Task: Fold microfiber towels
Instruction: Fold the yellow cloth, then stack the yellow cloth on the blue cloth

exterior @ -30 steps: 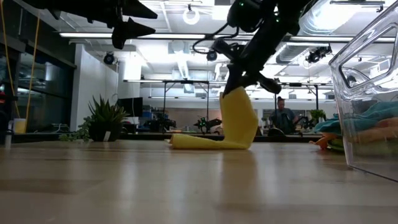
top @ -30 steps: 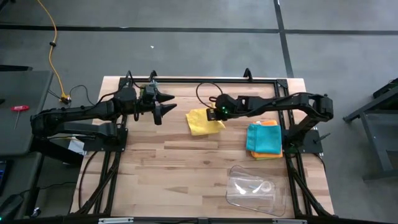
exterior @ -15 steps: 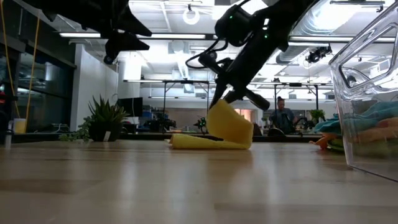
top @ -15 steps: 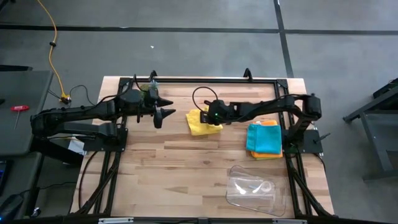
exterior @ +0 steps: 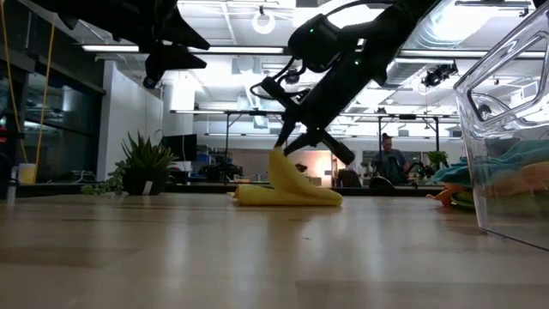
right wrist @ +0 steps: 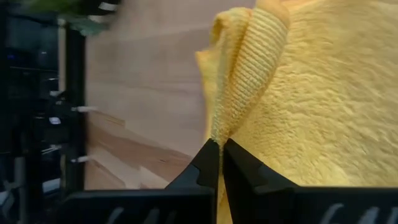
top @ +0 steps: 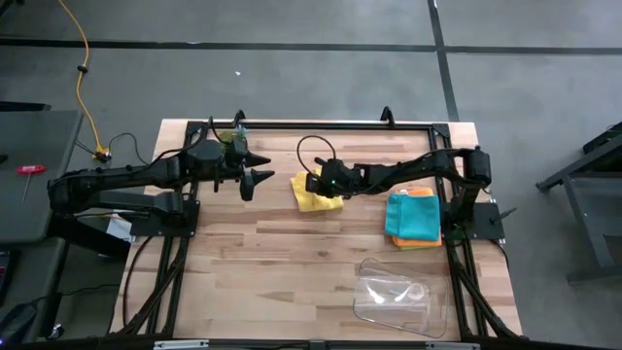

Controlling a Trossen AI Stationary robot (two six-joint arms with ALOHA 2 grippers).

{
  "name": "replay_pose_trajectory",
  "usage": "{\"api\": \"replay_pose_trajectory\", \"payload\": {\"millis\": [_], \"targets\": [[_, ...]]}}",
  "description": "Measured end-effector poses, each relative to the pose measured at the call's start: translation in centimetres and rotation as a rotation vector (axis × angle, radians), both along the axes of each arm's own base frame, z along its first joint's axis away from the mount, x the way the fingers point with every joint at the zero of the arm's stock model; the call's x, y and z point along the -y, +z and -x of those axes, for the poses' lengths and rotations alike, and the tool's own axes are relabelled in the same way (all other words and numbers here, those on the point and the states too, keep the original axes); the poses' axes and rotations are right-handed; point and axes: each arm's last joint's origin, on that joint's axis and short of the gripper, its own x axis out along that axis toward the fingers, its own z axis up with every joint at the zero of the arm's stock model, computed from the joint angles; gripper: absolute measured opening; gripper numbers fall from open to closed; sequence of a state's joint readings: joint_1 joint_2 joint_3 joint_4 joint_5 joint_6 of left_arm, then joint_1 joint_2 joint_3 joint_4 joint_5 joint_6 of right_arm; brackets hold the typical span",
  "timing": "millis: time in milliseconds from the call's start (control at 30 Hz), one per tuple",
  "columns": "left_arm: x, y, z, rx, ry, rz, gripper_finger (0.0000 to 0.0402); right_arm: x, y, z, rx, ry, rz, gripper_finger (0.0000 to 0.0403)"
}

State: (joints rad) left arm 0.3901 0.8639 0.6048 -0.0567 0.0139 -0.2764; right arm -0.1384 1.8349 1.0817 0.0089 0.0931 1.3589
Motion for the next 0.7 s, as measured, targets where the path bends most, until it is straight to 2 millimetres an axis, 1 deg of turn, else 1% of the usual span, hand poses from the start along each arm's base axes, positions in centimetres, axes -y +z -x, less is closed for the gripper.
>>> {"api": "replay_pose_trajectory", "payload": {"millis": [133, 267, 367, 467, 567, 700], "targets": [[0.0, 0.0, 0.0, 0.0, 0.0, 0.0, 0.0216, -0.3, -0.5, -0.1, -0.013, -0.002, -0.001, 0.0], [0.0, 0.0, 0.0, 0.0, 0.0, 0.0, 0.0216, -0.3, -0.6, -0.2, -0.011, -0.008, -0.004, 0.0], [0.0, 0.0, 0.0, 0.0, 0.0, 0.0, 0.0216, -0.3, -0.6, -0.3, 0.0, -0.004, -0.005, 0.0009], [0.0, 0.0, 0.0, 0.0, 0.0, 0.0, 0.0216, -0.2, -0.4, -0.4, 0.015, 0.007, 0.01, 0.0042], [0.0, 0.0, 0.0, 0.0, 0.0, 0.0, 0.0216, 0.1, 0.0, -0.7, 0.064, 0.006, 0.023, 0.0093], [0.0, 0.0, 0.0, 0.001, 0.0, 0.0, 0.0216, 1.0, 0.2, -0.6, 0.075, 0.026, 0.068, 0.0162]]}}
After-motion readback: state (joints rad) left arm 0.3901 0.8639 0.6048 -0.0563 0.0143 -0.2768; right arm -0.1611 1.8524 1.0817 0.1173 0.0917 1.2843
